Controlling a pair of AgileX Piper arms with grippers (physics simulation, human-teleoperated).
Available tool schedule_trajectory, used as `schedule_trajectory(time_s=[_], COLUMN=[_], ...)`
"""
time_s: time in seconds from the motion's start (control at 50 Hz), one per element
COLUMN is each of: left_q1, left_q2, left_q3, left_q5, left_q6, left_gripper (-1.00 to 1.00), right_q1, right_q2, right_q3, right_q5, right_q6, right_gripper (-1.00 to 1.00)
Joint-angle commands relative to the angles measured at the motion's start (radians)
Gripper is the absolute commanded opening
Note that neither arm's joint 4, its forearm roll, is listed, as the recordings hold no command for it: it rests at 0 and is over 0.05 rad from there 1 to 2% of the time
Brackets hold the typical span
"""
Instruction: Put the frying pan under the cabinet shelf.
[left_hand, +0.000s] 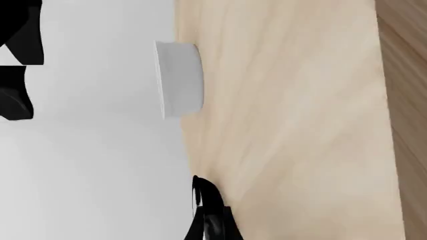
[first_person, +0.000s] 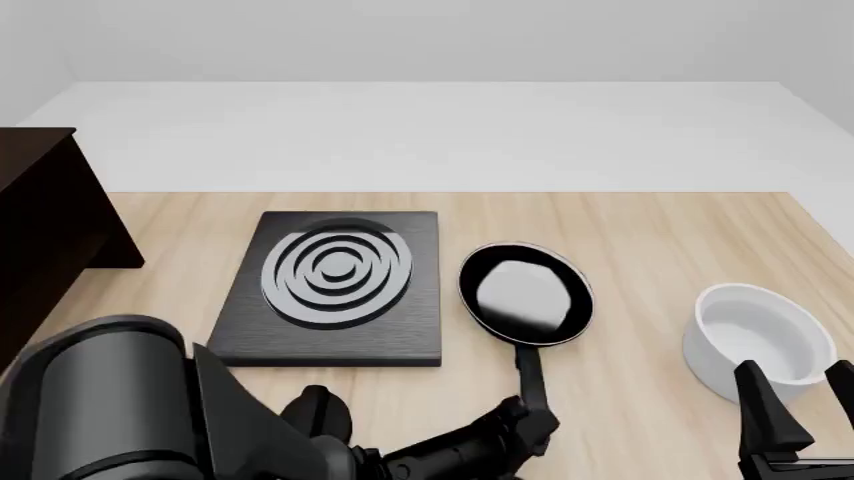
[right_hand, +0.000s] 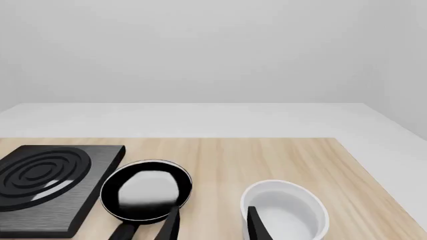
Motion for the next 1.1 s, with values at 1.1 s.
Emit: schedule_trajectory(time_s=[1.1], left_q1=[-0.028], left_q2=[-0.543], left_q3=[0.482], left_q5=[-0.182], left_q6=[0.508], left_gripper=[-1.0], right_q1=[0.0], right_q2=[0.0], right_q3=[0.0], right_q5=[0.0], right_q6=[0.0], right_gripper=[1.0])
